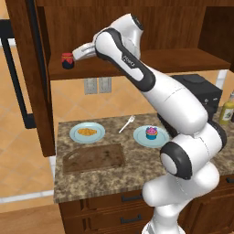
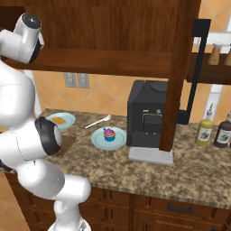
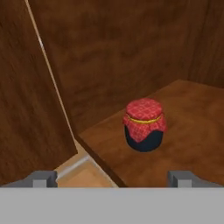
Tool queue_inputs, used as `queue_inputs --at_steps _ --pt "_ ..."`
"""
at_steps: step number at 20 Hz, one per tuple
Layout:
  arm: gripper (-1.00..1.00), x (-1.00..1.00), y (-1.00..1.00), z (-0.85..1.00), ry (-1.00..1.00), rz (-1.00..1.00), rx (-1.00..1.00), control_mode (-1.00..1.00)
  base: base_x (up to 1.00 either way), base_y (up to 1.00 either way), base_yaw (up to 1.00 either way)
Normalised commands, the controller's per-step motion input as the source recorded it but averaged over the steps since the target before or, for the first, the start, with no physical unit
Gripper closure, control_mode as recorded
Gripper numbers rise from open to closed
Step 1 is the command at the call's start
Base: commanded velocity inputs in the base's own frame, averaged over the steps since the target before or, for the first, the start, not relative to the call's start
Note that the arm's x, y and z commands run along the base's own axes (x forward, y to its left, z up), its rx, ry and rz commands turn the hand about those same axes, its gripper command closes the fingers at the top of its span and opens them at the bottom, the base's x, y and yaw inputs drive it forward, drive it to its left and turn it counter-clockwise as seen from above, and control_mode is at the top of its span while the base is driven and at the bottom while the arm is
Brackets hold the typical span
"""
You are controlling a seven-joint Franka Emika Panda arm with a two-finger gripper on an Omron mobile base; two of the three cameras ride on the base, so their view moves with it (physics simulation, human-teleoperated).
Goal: From the different types of pastries on the counter, select a croissant and place it on the cutting board. Then retrieve a jar of jam from the cabinet and place it alongside the croissant on the cutting board.
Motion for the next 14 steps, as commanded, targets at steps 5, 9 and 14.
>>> queue_inputs --at_steps 5,9,14 --pt "-1.0 0.4 0.19 -0.21 -0.01 0.0 0.0 -1.0 0.0 0.0 0.0" --pt "-1.0 0.6 0.06 -0.37 -0.07 -0.01 0.0 -1.0 0.0 0.0 0.0" --pt "-1.0 0.46 0.03 0.01 -0.09 -0.03 0.0 -1.0 0.0 0.0 0.0"
